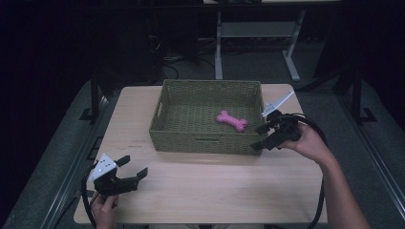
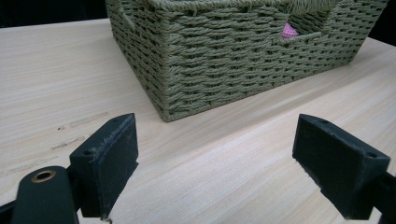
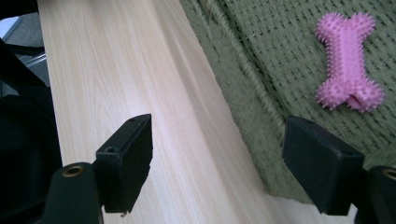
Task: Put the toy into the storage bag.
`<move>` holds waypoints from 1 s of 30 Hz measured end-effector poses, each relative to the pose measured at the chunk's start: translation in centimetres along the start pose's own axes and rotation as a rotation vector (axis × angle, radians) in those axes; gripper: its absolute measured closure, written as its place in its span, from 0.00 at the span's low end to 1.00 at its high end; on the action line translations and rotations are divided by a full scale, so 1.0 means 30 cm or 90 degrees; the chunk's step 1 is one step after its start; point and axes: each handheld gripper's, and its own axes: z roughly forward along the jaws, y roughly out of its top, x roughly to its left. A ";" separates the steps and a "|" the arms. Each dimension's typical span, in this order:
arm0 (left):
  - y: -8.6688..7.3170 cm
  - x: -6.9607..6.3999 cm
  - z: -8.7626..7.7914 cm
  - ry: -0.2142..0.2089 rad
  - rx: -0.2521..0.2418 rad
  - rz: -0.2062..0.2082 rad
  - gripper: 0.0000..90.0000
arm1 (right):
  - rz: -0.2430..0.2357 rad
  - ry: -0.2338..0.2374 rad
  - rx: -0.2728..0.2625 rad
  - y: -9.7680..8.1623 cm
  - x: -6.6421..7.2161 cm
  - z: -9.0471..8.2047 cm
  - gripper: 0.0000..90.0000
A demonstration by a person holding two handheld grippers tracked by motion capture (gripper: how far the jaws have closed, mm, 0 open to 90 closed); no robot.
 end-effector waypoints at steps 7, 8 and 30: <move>0.000 -0.002 0.003 -0.002 0.003 0.002 0.15 | 0.007 -0.002 -0.003 -0.036 0.013 0.002 0.27; 0.000 -0.002 0.003 -0.002 0.003 0.002 0.15 | 0.009 -0.004 -0.007 -0.048 0.018 0.003 0.27; -0.001 -0.006 0.005 -0.002 0.003 0.002 0.15 | 0.044 -0.005 -0.020 -0.175 0.040 0.022 0.27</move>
